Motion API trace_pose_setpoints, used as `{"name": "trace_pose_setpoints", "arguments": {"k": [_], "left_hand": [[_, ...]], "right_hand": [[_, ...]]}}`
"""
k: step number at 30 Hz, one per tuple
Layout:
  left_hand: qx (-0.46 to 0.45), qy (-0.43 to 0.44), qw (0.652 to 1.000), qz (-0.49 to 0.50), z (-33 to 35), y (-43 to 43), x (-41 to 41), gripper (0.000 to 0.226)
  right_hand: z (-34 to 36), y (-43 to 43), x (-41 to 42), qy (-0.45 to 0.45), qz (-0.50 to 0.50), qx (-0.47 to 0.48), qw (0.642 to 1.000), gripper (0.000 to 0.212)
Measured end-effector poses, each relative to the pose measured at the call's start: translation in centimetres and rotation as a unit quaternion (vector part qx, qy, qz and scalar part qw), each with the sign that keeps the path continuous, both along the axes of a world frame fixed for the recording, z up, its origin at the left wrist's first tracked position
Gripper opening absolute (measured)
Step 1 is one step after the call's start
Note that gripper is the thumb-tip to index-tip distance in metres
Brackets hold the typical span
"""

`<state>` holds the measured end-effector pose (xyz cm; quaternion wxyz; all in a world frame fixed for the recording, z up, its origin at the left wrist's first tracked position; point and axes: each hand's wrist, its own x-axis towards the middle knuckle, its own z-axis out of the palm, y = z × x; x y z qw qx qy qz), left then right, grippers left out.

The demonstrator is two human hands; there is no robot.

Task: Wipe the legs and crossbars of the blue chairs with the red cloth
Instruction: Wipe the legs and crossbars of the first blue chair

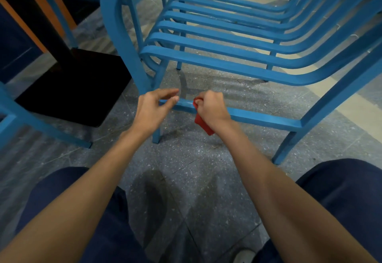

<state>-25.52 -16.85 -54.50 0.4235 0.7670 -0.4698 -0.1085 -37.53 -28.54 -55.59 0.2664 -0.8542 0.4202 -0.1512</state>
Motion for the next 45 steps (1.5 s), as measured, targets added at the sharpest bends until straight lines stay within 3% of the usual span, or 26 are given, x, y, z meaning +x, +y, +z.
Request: {"name": "trace_pose_setpoints", "arguments": {"k": [6,11,14,17,22,31,38,45], "left_hand": [[-0.07,0.067,0.987,0.127,-1.0,2.3,1.0,0.03],[-0.099,0.037,0.967,0.23,-1.6,2.7,3.3,0.039],[-0.088,0.083,0.982,0.146,-2.1,1.8,4.7,0.059],[-0.088,0.093,0.988,0.09,-2.3,0.8,4.7,0.047],[-0.086,0.096,0.988,0.083,-2.4,0.3,5.4,0.04],[-0.111,0.112,0.984,0.081,-2.7,0.1,5.1,0.04],[-0.109,0.123,0.983,0.087,-2.8,0.0,4.8,0.038],[-0.106,0.142,0.98,0.089,-2.6,0.1,4.8,0.034]], "right_hand": [[-0.1,1.2,-1.3,-0.016,0.07,-0.062,0.995,0.025],[0.1,0.1,-0.7,-0.014,0.015,-0.022,1.0,0.027],[0.4,0.3,1.5,-0.002,0.005,-0.006,1.0,0.028],[-0.3,0.9,2.5,-0.001,0.04,-0.03,0.999,0.028],[-1.0,1.3,-0.4,-0.05,0.117,-0.079,0.989,0.024],[0.1,-0.1,2.9,-0.004,0.041,0.006,0.999,0.027],[-0.7,1.8,1.5,-0.026,0.146,-0.087,0.985,0.026],[0.5,-1.1,2.5,0.014,0.088,0.017,0.996,0.024]]}}
